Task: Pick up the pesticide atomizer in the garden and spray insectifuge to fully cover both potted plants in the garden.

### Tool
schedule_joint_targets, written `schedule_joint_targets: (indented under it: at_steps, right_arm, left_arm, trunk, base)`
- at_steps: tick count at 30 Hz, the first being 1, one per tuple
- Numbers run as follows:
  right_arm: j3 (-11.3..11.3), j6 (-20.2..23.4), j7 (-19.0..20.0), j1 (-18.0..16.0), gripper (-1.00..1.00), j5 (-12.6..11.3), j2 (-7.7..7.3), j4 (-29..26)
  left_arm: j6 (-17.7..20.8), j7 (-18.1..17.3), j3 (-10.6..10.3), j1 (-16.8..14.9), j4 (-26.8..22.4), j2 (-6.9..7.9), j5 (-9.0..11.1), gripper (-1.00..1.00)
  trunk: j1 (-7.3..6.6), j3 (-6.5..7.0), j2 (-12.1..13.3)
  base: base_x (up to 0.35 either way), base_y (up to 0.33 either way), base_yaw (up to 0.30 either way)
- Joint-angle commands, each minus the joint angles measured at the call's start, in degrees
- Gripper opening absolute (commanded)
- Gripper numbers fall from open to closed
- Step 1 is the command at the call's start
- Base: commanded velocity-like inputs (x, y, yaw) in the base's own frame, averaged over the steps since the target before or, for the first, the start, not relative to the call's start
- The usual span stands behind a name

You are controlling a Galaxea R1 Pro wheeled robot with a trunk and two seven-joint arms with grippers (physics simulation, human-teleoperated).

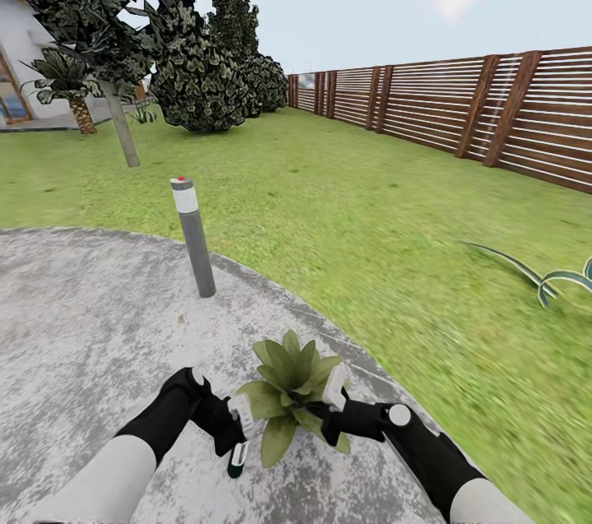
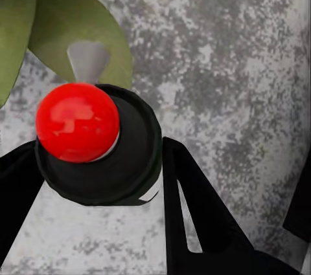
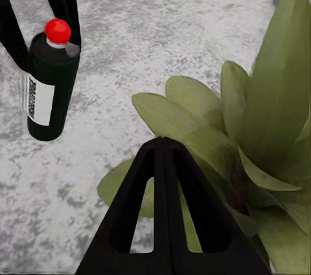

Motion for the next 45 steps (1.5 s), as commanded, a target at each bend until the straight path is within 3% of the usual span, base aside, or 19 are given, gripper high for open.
schedule_joint_targets:
  at_steps: [1, 4, 17, 42, 45]
  right_arm:
    - [0.1, -0.38, 0.12, -0.04, -1.0, 1.56, 0.02, -0.38]
    - [0.11, -0.35, 0.29, -0.04, -1.0, 2.59, 0.42, -0.64]
    - [0.11, 2.46, 1.38, -0.04, -1.0, 2.89, 1.61, -1.46]
    - [0.11, 2.55, 1.64, -0.04, -1.0, 2.89, 2.91, -2.45]
    - [0.11, 2.55, 1.64, -0.04, -1.0, 2.89, 2.91, -2.45]
  left_arm:
    - [0.87, -0.3, -0.04, -0.2, -0.13, -0.28, -0.1, -1.0]
    - [1.09, -0.31, -0.09, -0.35, -0.13, -1.4, -0.17, -1.0]
    - [1.2, -0.28, 0.0, -0.72, -0.18, -4.9, -0.06, -1.0]
    - [1.04, 0.2, 0.16, -0.72, -0.18, -6.17, 0.76, -1.0]
    - [0.99, 0.14, 0.18, -0.72, -0.2, -6.26, 1.72, -1.0]
  trunk:
    - [-0.01, -0.06, -0.02]
    - [-0.01, -0.06, -0.02]
    - [-0.01, -0.06, -0.02]
    - [-0.01, -0.06, -0.02]
    - [-0.01, -0.06, -0.02]
  base:
    - [0.0, 0.0, 0.0]
    - [0.0, 0.0, 0.0]
    - [0.0, 0.0, 0.0]
    - [0.0, 0.0, 0.0]
    - [0.0, 0.0, 0.0]
